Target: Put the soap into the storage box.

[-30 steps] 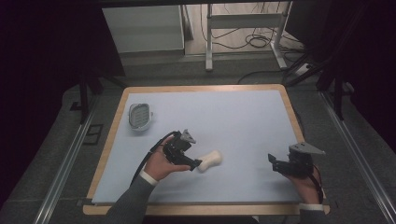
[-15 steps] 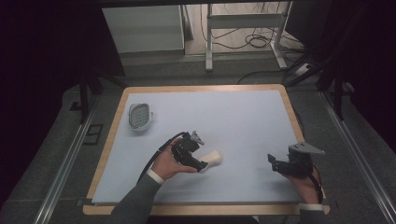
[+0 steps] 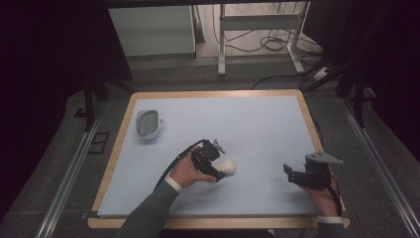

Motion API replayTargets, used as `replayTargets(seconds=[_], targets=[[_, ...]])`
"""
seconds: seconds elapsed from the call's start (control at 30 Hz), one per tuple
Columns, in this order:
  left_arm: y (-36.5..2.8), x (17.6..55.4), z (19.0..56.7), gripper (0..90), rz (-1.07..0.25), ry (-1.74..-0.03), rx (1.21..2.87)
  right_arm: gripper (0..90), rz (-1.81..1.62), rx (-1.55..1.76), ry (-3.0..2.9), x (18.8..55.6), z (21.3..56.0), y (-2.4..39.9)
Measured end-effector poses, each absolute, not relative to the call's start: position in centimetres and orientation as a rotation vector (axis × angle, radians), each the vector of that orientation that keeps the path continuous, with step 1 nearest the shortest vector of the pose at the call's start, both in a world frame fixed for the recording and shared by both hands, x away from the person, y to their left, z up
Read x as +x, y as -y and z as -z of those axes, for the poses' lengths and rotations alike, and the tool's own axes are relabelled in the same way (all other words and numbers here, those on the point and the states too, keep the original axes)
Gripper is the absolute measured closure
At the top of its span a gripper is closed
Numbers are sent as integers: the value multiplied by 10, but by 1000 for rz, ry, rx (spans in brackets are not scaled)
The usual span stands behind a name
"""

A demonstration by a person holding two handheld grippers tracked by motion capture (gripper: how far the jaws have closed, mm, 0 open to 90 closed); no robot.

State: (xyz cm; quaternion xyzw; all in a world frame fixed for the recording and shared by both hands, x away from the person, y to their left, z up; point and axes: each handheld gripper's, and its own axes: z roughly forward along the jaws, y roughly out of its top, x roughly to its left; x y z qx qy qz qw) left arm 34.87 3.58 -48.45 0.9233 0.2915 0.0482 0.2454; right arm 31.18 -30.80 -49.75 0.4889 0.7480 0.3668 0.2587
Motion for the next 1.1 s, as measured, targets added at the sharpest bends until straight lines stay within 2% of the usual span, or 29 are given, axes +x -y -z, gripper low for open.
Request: replayTargets(seconds=[0.23, 0.8, 0.9, 1.1], targets=[[-27, 354, 493, 297, -93, -784, 2567, 121, -996, 1318, -2031, 312, 497, 306], [-18, 354, 508, 400, -122, -766, 2611, 122, -994, 1319, -2030, 311, 498, 305], [-18, 354, 507, 460, -133, -770, 2613, 122, -994, 1317, -2030, 311, 498, 304], [-17, 353, 507, 468, -149, -771, 2610, 122, -994, 1316, -2030, 311, 498, 304]])
